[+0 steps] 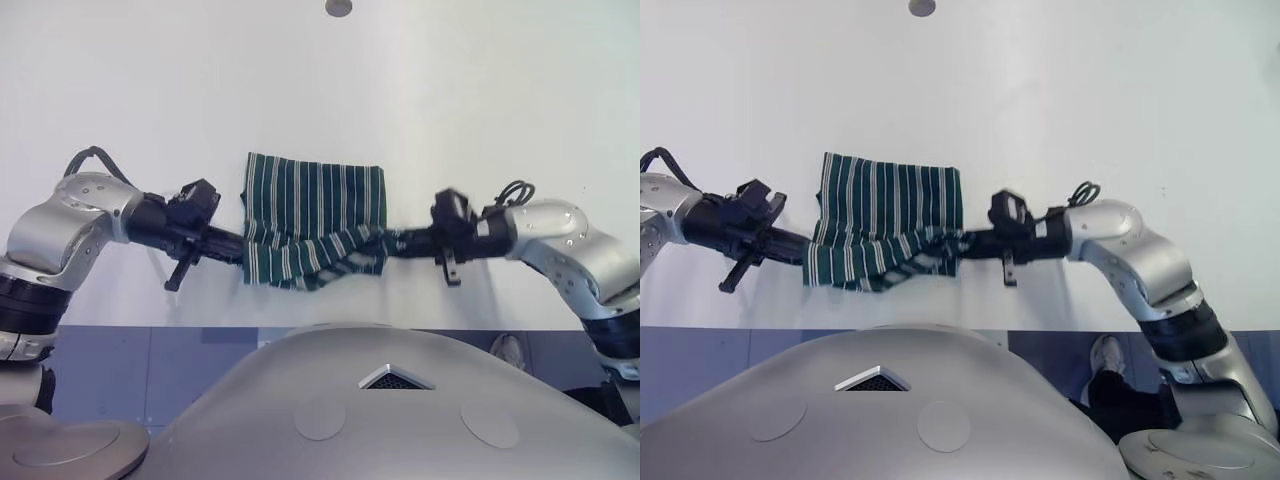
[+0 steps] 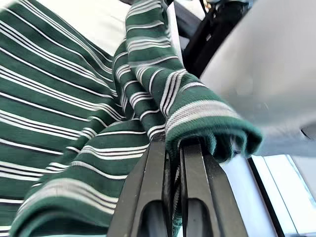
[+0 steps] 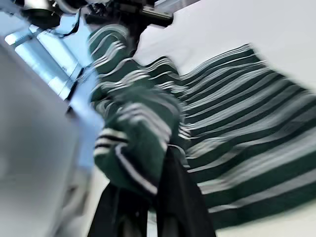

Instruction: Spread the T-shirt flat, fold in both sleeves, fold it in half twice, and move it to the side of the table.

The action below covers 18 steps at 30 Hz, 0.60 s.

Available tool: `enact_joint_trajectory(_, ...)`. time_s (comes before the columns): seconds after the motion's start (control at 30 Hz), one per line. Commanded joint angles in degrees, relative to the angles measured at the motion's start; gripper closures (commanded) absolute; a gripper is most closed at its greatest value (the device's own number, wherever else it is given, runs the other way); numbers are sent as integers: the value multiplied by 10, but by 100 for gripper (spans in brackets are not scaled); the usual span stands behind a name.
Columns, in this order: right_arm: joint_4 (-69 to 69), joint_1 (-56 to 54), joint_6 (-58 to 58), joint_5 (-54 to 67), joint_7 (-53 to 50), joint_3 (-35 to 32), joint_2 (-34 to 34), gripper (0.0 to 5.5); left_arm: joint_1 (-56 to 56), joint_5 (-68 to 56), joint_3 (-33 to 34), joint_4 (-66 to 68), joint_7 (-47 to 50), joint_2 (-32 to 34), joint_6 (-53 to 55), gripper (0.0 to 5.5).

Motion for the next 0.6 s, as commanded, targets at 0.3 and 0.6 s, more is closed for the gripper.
enact_joint_trajectory(0.3,76,-35,10,-13,-67,-59,68,550,-102,13,67,94,92,-85,75,550)
enact_joint_trajectory(0.6,230,-91,7,-61,-76,-43,149,550,-88,73,45,106,144,-119,80,550)
